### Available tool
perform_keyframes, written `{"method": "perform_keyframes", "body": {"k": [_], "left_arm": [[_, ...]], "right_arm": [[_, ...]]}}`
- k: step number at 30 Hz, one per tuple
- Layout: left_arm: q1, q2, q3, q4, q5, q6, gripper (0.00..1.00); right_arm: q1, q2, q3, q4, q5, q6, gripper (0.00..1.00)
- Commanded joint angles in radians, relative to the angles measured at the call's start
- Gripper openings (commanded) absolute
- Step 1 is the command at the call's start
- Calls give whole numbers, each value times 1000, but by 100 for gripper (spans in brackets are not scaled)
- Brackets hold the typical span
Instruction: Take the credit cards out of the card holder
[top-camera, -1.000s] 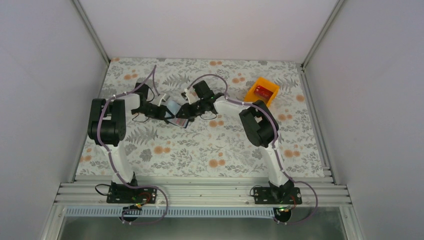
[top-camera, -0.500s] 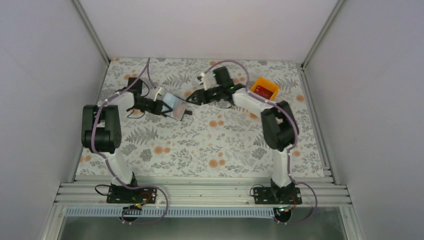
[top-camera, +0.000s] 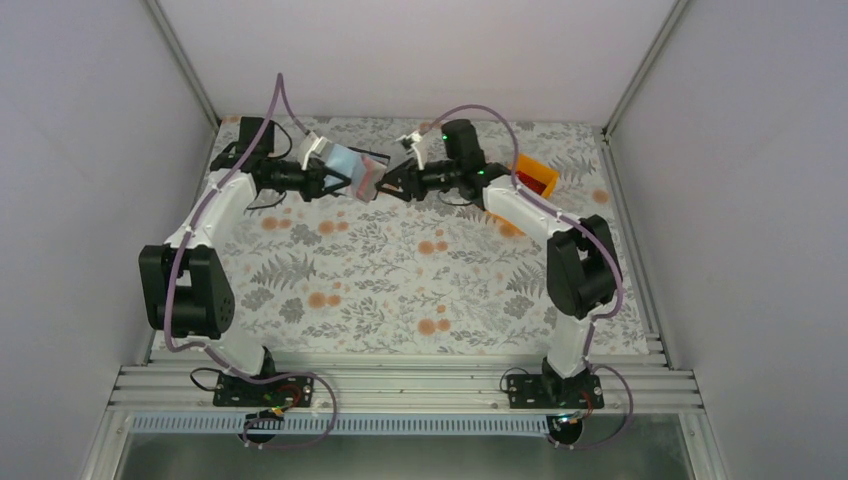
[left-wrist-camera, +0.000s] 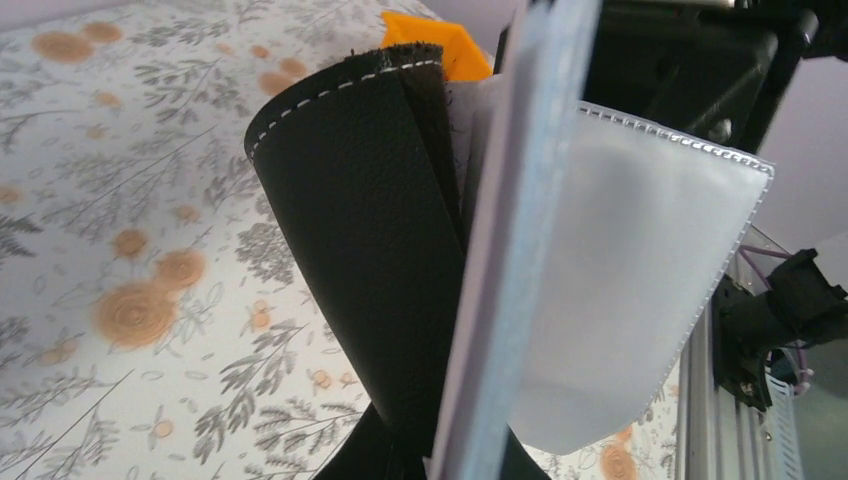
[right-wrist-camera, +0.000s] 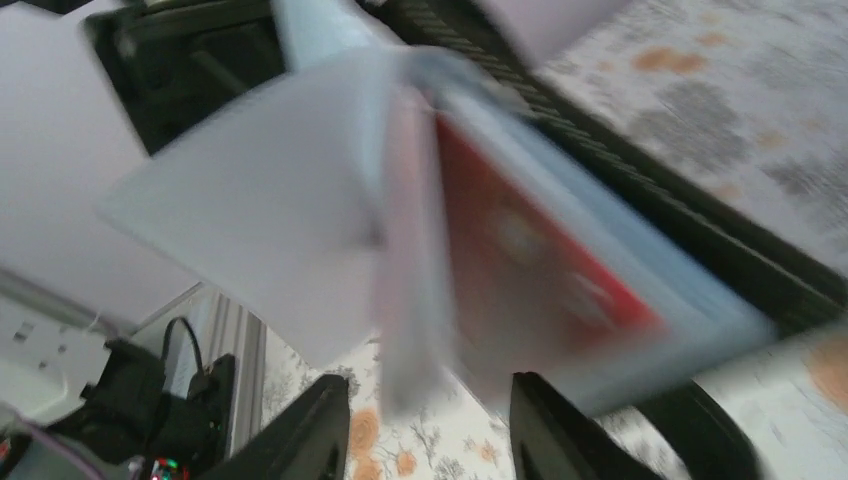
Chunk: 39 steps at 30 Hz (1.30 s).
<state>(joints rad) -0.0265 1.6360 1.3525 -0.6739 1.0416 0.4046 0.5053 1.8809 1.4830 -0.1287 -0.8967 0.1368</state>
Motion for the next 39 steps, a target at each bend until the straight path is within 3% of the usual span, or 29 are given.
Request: {"method": "perform_keyframes", "body": {"k": [1, 7, 10, 13, 16, 17, 19, 23, 29, 33, 39], "left_arm": [[-19, -43, 38, -17, 54, 26, 2], [-30, -45, 56, -43, 75, 40, 2], [-32, -46, 51, -46, 77, 51, 2], [-32, -39, 35, -44, 59, 65, 5], [-28, -38, 23, -53, 49, 113, 58], [-28, -40, 19, -53, 41, 126, 70], [-27, -42, 12, -38, 9, 128, 82], [-34, -38, -4, 30, -95, 85, 86], [-49, 4, 7, 65, -305, 28, 90], [-49, 65, 12, 33, -261, 1, 90], [-69, 125, -63, 122, -150, -116, 90]], "right_arm": [[47, -40, 9, 97, -29, 10, 38], [57, 6, 27, 143, -35, 108, 27], [61, 5, 26, 179, -49, 135, 6], [63, 4, 55, 164, -64, 148, 5], [61, 5, 100, 67, 28, 166, 4], [60, 13, 123, 4, 80, 173, 4], [62, 34, 170, -146, 182, 196, 4], [72, 28, 173, -292, 353, 228, 4], [81, 0, 223, -548, 757, 146, 4], [79, 70, 328, -797, 975, 93, 4], [133, 215, 438, -972, 1043, 118, 4]]}}
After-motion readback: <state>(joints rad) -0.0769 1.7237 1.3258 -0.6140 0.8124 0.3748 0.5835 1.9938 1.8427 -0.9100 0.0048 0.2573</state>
